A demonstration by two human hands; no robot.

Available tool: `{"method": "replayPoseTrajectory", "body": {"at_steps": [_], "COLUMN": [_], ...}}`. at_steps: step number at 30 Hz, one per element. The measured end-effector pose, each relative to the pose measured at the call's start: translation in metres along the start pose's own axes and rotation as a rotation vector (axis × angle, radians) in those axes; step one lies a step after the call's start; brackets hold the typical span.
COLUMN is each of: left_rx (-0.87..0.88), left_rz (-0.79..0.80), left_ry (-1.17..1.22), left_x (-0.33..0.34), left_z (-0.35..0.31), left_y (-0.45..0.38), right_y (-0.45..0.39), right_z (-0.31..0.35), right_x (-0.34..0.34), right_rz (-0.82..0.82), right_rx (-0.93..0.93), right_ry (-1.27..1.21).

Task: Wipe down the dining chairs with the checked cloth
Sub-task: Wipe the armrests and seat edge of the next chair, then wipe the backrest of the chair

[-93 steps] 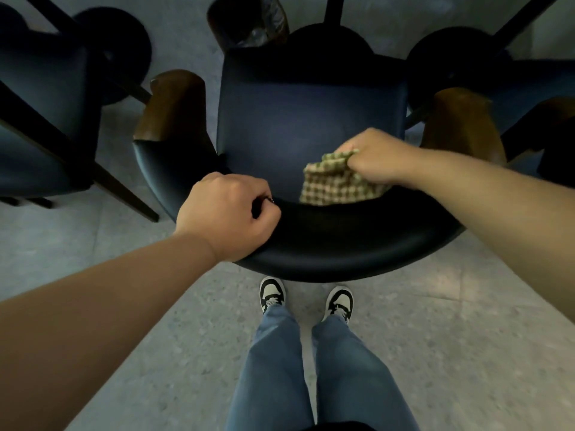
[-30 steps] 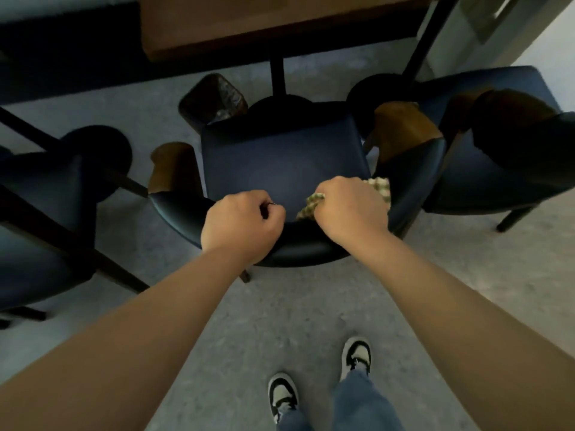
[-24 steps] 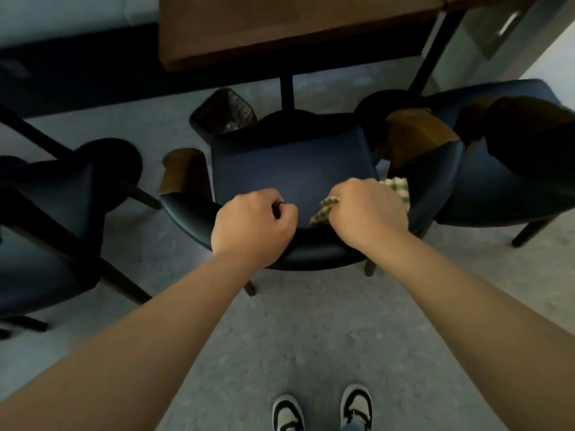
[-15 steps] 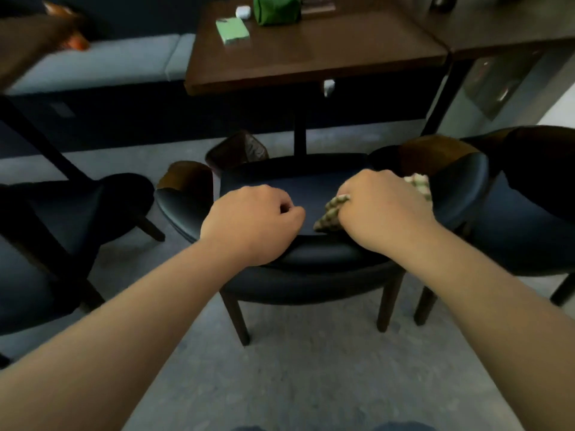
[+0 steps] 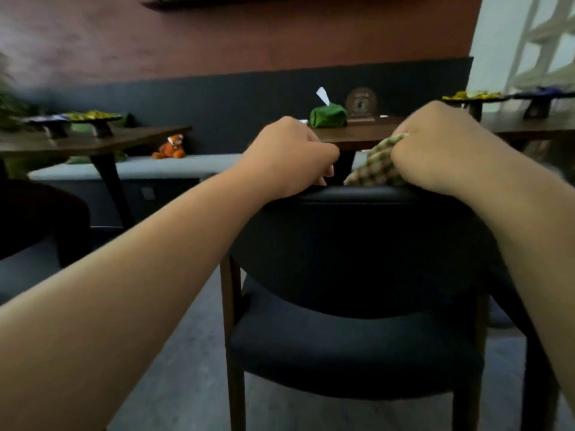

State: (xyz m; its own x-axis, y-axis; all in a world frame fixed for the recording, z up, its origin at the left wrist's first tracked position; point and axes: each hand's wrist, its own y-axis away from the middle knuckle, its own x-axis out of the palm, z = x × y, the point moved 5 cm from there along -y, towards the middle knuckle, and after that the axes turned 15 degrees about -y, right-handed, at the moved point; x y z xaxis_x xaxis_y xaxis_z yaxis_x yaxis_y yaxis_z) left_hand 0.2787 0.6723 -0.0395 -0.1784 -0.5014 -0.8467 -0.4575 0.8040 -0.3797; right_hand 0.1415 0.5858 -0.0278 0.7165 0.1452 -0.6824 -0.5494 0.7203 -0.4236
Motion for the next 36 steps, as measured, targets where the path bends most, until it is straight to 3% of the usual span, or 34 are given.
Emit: {"method": "replayPoseTrajectory", "body": {"at_steps": [2, 5, 8, 12, 16, 18, 19, 21, 24, 29, 32, 34, 36], "left_rx": [0.024, 0.092, 0.117, -0.011, 0.015, -0.013, -0.018, -0.074, -0.045, 0.009, 0.056, 0.078, 0.092], "left_rz": [-0.068, -0.026, 0.053, 0.197, 0.209, 0.208, 0.21, 0.187, 0.121, 0.148, 0.164, 0.164, 0.165], "left_ry": [0.138, 0.29, 0.042, 0.011, -0.015, 0.066, 0.116, 0.278, 0.385, 0.482, 0.505, 0.514, 0.524], "left_x": [-0.006, -0.02, -0.03, -0.015, -0.008, -0.012, -0.013, -0.013, -0.005, -0.003, -0.002, -0.001, 0.0], "left_z": [0.0, 0.01, 0.056, 0.124, 0.131, 0.135, 0.14, 0.148, 0.16, 0.17, 0.174, 0.175, 0.178], "left_y": [0.005, 0.009, 0.0, 0.004, 0.006, 0.003, 0.001, 0.002, -0.003, -0.003, -0.004, -0.004, -0.007], "right_y": [0.001, 0.006, 0.008, 0.01, 0.037, 0.059, 0.067, 0.082, 0.083, 0.103, 0.102, 0.088, 0.086], "right_z": [0.001, 0.007, 0.009, 0.015, 0.041, 0.067, 0.077, 0.087, 0.077, 0.068, 0.046, 0.036, 0.038], "right_x": [-0.003, -0.008, -0.008, -0.006, -0.006, 0.017, 0.035, 0.081, 0.114, 0.121, 0.164, 0.175, 0.179], "right_rz": [-0.064, -0.136, -0.104, -0.061, -0.343, -0.366, -0.303, -0.174, -0.07, 0.118, 0.285, 0.296, 0.251], "right_rx": [0.021, 0.029, -0.022, -0.187, -0.446, -0.673, -0.798, -1.028, -1.214, -1.539, -1.491, -1.327, -1.313], "right_ry": [0.013, 0.014, -0.038, -0.06, -0.267, -0.24, -0.175, 0.182, 0.667, 0.679, 0.943, 1.062, 1.132]}}
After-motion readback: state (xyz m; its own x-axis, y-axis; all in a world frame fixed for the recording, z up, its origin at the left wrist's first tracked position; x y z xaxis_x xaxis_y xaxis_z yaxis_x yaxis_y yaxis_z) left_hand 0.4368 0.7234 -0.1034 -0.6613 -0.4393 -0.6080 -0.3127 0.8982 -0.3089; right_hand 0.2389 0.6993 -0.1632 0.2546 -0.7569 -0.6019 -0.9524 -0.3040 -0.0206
